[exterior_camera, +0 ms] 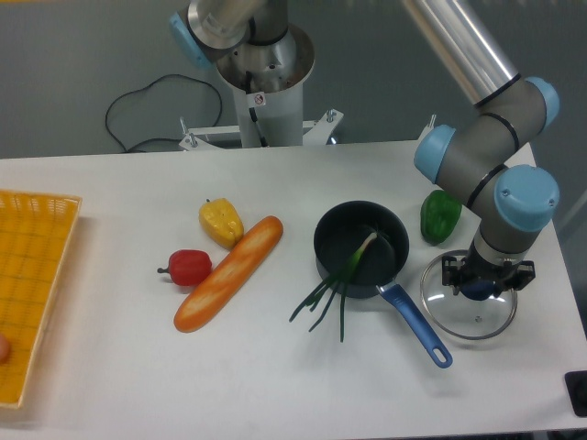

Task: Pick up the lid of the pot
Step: 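Lift the glass lid by its knob and raise it off the table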

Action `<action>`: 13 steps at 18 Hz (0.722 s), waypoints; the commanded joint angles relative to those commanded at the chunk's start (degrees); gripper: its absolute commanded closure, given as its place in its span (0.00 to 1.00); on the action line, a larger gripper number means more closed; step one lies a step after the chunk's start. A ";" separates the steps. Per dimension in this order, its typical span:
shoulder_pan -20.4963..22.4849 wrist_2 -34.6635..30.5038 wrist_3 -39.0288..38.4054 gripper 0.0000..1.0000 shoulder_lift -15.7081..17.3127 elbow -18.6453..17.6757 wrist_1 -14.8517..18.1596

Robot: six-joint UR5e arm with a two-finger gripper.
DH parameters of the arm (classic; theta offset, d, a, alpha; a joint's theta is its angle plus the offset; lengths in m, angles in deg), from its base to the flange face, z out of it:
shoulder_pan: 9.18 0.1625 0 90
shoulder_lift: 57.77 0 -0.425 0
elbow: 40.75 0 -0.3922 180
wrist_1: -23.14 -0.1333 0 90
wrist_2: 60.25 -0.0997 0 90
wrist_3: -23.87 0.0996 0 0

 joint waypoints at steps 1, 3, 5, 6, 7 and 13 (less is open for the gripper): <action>0.00 0.00 0.78 0.41 0.27 0.00 0.61; 0.17 -0.09 2.28 0.41 1.32 0.00 1.84; 0.35 -0.09 2.90 0.41 2.11 0.08 2.55; 0.35 -0.09 3.08 0.41 2.20 0.17 2.73; 0.35 -0.09 3.08 0.41 2.55 0.09 2.81; 0.62 0.35 3.43 0.41 4.66 0.70 5.18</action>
